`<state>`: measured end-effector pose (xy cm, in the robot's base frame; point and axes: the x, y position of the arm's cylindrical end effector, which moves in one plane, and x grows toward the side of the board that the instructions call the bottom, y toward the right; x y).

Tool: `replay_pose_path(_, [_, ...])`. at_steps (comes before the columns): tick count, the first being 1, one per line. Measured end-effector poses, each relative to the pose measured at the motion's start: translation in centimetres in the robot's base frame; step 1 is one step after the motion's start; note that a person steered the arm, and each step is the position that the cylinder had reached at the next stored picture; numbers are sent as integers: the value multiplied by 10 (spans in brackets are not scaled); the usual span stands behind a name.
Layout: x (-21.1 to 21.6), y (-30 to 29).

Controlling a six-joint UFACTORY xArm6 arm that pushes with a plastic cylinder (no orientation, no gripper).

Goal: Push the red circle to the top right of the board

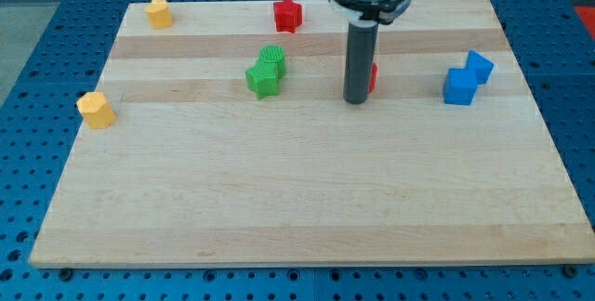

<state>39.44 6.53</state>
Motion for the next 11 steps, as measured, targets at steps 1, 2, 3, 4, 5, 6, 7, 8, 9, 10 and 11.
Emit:
replay_pose_path(1, [-37,13])
replay_pose_path(2, [-74,14])
replay_pose_path(3, [-103,23])
replay_pose_path(4, [-126,31])
replay_pose_path(5, [-141,-2])
replay_pose_path(6, [-152,-8])
replay_pose_path(7, [-149,38])
replay_pose_path(8, [-146,64])
replay_pose_path(9, [-130,33])
replay_pose_path(10, [-110,27])
replay_pose_path(11, [-112,62])
